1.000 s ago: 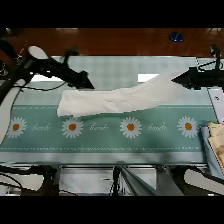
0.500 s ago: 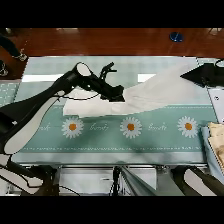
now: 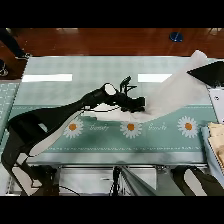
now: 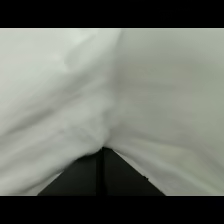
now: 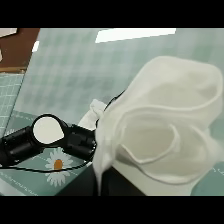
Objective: Fold the shirts.
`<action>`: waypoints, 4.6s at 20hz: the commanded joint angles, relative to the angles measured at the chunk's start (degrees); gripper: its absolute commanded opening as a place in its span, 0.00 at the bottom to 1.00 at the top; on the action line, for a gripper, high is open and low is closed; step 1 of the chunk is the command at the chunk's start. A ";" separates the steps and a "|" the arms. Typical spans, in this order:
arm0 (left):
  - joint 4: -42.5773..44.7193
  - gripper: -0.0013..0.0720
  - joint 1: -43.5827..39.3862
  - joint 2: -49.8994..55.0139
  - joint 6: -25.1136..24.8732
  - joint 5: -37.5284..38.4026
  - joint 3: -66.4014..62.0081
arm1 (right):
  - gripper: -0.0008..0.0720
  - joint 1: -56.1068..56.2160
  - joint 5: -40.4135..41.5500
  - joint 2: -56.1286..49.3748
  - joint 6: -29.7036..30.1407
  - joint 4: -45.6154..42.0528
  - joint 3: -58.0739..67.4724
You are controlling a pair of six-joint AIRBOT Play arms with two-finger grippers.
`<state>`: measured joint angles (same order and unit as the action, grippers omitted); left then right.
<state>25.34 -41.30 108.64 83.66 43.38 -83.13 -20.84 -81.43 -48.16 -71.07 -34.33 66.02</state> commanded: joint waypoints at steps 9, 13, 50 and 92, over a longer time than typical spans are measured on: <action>6.93 0.04 39.28 -30.75 -15.72 23.52 -0.33 | 0.04 10.36 12.79 0.81 -1.11 -4.15 -13.68; 7.54 0.04 53.11 -41.83 -15.72 29.14 -0.31 | 0.04 29.79 35.87 -3.72 -2.34 -4.22 -15.56; 29.33 0.77 54.82 -36.92 -17.27 39.85 14.60 | 0.83 -2.49 10.12 -23.15 0.20 -12.85 -17.86; 28.68 0.74 54.14 -35.78 -17.66 43.23 14.58 | 0.04 -54.45 -23.58 -2.27 -13.92 -58.07 8.24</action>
<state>54.00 12.86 72.84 66.11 86.80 -68.55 -71.99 -104.64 -50.30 -84.51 -79.46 74.06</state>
